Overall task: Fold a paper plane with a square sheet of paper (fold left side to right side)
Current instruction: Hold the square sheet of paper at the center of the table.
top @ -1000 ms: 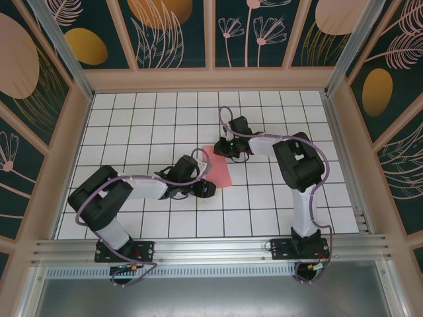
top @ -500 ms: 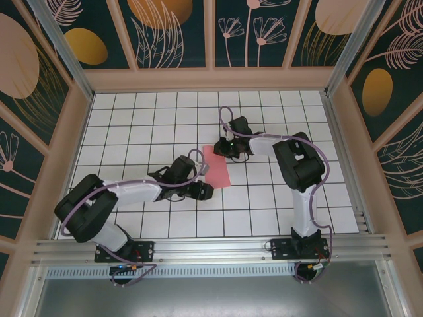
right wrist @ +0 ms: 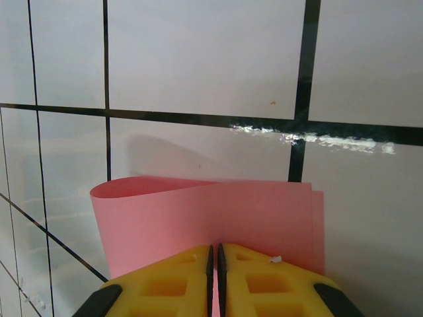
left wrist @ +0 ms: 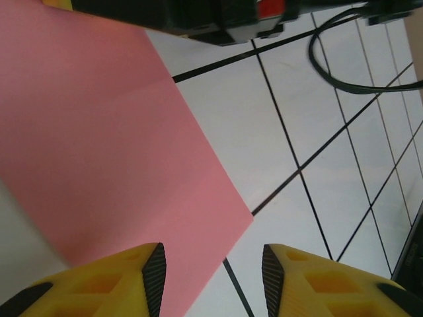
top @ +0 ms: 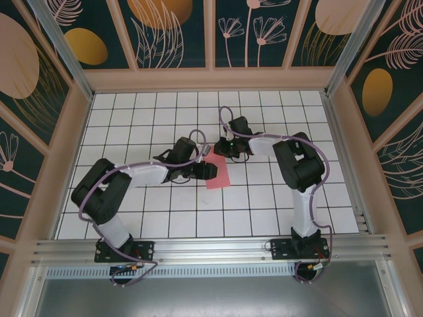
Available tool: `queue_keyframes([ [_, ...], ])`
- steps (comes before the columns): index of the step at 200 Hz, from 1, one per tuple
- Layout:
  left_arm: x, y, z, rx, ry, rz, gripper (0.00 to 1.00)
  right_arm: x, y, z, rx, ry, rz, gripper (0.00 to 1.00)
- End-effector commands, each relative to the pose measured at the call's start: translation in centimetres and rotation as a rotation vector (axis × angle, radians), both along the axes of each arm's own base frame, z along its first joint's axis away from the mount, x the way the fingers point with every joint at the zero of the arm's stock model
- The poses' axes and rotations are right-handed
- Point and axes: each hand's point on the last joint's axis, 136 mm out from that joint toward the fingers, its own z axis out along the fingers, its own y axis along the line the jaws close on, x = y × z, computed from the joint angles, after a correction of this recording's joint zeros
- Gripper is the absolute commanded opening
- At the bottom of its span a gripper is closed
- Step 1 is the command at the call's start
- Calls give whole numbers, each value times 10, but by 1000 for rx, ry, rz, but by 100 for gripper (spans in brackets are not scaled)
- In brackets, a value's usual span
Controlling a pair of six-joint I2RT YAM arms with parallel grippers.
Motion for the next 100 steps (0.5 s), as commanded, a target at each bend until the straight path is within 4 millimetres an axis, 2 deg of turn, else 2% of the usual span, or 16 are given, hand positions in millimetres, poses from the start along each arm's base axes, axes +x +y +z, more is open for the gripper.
queue_keyframes([
  [1,7,-11,-7,-21,0,-27,46,-35,-9,-40,-96,125,8,16],
  [23,7,-11,-20,-5,18,-25,45,-34,-8,-38,-89,120,10,16],
  [43,4,-8,-31,18,38,-23,45,-31,-4,-29,-65,97,15,16],
  [65,-1,-2,-44,46,64,-19,45,-21,1,-7,-39,47,17,17],
  [100,-10,7,-58,71,96,0,44,0,2,44,-18,-62,16,21],
])
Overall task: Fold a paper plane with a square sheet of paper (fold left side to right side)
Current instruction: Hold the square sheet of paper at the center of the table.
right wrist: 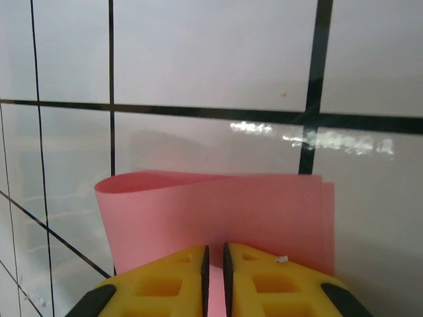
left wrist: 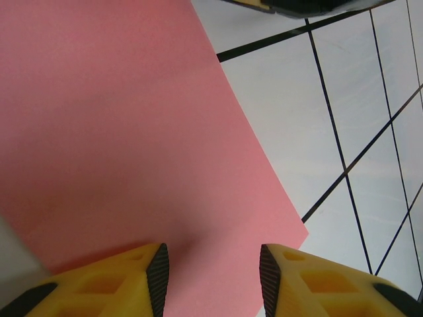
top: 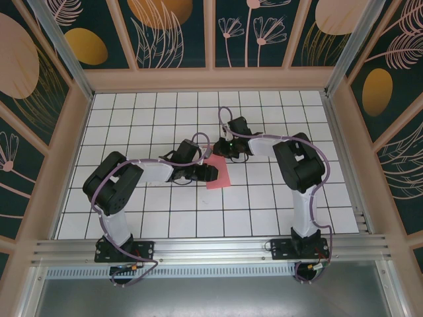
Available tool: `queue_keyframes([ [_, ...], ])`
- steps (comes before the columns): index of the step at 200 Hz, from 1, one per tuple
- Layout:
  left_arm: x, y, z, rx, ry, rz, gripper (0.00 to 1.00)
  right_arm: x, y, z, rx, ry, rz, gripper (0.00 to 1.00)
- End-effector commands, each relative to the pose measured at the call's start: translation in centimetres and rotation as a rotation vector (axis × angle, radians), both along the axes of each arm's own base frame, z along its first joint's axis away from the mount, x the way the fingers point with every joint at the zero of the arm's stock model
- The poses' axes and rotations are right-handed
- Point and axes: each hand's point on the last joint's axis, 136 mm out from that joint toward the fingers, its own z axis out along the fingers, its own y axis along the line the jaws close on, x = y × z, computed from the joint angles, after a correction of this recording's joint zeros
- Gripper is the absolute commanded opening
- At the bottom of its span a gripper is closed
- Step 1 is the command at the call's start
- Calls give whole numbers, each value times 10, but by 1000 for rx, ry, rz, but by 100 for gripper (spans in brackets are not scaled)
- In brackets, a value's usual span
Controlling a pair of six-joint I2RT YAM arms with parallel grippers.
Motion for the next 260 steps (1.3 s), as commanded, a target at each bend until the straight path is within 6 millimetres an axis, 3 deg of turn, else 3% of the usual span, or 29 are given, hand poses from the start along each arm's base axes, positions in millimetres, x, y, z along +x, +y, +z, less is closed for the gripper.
queue_keyframes([
  [1,-13,9,-27,45,51,4,44,3,0,38,-9,-57,9,21],
  [28,-14,12,-30,56,54,13,44,10,-19,75,-34,-151,-35,35],
  [55,-12,11,-28,54,50,18,44,-8,-46,90,-45,-183,-82,41],
  [85,-11,9,-26,53,46,15,44,-53,-61,72,-31,-96,-74,21],
  [116,-10,8,-22,59,37,21,44,-98,-54,53,42,-16,-44,17],
  [138,-8,8,-22,62,33,25,44,-117,-44,40,80,37,-23,14],
  [203,-3,6,-18,59,20,31,43,-121,-27,7,12,94,16,13],
  [260,6,8,-12,77,8,75,43,-132,-48,-29,-137,172,-6,13],
])
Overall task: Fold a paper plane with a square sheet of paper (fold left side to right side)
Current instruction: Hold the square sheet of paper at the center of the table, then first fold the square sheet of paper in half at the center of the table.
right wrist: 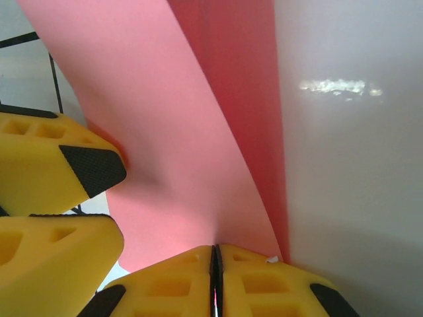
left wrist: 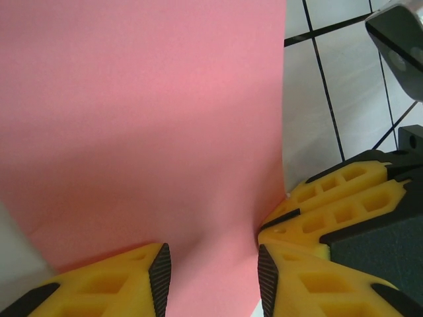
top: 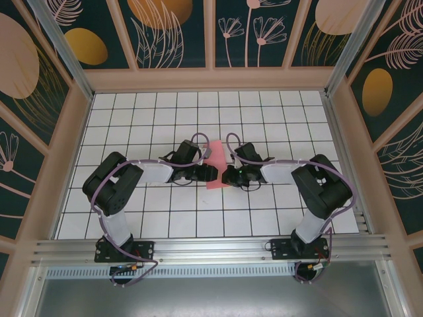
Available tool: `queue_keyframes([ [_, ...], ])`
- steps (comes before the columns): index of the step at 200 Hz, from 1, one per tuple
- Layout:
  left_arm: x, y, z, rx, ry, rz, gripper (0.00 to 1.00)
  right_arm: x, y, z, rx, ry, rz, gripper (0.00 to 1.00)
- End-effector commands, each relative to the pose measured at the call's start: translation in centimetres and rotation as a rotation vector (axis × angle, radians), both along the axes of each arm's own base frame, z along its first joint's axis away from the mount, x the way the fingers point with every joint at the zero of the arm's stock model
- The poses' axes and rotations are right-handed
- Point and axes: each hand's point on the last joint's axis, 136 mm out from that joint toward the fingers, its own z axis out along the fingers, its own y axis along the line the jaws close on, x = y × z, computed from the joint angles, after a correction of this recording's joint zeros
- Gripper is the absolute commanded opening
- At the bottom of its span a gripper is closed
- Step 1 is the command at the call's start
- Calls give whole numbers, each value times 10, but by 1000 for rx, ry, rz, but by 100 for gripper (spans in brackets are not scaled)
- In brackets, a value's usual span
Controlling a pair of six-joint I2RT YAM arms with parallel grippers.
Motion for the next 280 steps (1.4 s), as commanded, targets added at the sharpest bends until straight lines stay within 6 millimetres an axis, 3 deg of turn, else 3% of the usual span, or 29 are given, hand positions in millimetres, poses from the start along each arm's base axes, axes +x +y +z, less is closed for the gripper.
queue_keyframes([
  [1,4,7,-11,68,14,50,43,-4,-14,-21,-108,32,-13,13],
  [72,29,-4,24,24,-43,86,45,-9,-32,-41,-223,61,-12,13],
  [90,28,-1,12,55,-26,88,45,-7,-32,-41,-224,58,-13,13],
  [96,36,-5,19,47,-43,92,44,-8,-32,-42,-226,60,-12,13],
  [176,50,5,-5,133,-28,133,44,-12,-43,-48,-292,72,-9,13],
  [280,79,12,-15,169,-27,194,45,-19,-55,-57,-362,89,20,13],
])
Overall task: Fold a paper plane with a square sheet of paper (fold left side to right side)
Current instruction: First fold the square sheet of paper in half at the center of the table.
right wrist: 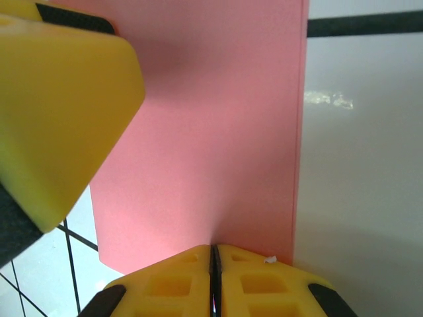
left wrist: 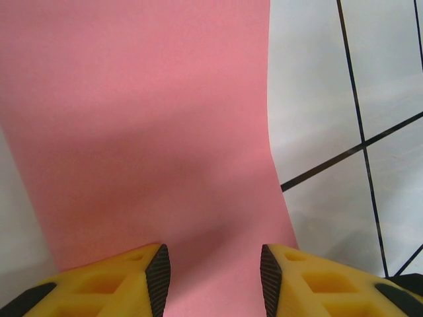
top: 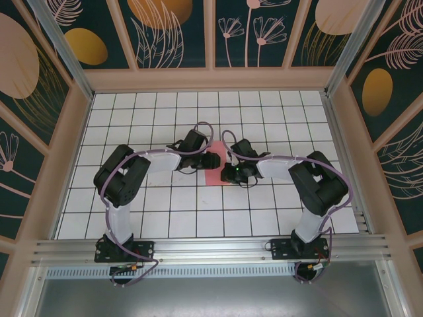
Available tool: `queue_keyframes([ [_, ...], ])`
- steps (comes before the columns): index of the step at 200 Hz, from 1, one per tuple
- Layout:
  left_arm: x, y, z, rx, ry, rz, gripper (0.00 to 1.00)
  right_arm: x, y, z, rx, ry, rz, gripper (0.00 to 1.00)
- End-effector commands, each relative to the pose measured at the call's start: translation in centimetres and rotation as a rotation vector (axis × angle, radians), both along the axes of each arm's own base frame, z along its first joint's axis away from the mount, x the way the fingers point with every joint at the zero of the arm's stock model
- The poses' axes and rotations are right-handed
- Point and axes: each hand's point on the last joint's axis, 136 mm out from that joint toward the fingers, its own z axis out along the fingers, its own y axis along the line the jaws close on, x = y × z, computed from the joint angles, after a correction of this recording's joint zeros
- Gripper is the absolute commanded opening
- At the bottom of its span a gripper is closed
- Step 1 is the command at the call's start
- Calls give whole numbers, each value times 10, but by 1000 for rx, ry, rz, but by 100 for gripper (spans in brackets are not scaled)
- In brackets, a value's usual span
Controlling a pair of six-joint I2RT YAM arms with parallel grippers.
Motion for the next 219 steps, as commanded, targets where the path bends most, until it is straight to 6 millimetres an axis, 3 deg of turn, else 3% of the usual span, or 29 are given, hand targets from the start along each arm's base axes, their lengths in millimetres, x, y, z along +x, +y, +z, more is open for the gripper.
queue_keyframes([
  [1,19,15,-14,63,-1,57,45,-30,-54,-54,-274,117,-29,13],
  [167,77,21,-4,54,-44,109,46,-33,-55,-58,-280,129,-16,13],
  [219,97,31,11,20,-68,126,47,-33,-54,-59,-277,131,-8,13],
])
